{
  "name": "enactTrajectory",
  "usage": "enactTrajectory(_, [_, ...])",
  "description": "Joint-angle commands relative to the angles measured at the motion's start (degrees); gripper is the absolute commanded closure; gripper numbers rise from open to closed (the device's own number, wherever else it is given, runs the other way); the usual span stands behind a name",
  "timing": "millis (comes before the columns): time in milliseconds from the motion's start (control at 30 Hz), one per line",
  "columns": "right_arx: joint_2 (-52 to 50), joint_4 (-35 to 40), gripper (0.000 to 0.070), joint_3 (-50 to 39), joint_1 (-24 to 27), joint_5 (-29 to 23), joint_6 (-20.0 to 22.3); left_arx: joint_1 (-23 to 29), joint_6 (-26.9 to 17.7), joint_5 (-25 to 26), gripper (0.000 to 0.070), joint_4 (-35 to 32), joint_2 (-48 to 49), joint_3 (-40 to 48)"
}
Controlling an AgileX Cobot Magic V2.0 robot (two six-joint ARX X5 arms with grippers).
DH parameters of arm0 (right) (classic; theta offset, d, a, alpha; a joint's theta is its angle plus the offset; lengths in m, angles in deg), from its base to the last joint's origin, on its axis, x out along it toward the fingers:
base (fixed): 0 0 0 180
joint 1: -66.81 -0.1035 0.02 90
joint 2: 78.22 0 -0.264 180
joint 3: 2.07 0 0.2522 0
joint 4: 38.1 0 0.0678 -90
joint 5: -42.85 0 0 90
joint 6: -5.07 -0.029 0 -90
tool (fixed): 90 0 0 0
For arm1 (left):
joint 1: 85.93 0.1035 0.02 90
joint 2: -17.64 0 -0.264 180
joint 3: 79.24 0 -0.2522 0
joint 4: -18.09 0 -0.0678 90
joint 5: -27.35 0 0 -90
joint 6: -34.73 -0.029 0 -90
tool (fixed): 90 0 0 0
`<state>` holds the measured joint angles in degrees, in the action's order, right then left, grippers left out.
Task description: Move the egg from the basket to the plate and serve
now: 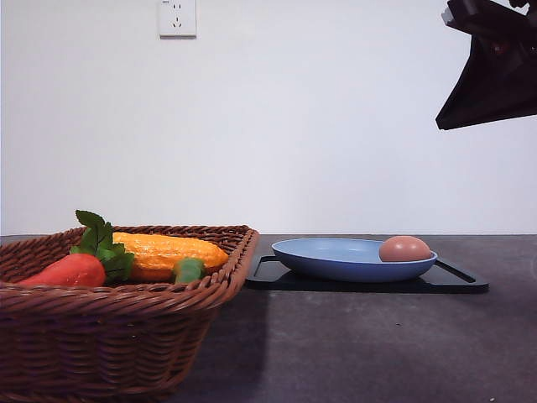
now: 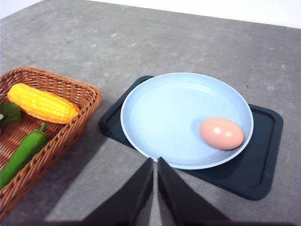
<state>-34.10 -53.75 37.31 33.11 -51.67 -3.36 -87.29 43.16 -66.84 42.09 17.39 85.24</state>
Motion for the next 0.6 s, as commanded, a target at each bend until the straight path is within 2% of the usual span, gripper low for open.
enactTrajectory(0, [0.2,0.6,0.07,0.5,-0.3,-0.1,-0.7,0.1,1.3,0.3,0.07,0.5,0.1,1.4])
enactTrajectory(567, [0.2,0.6,0.07,0.5,-0.3,-0.1,-0.5,0.1,1.3,0.3,0.07,0.5,0.1,1.4])
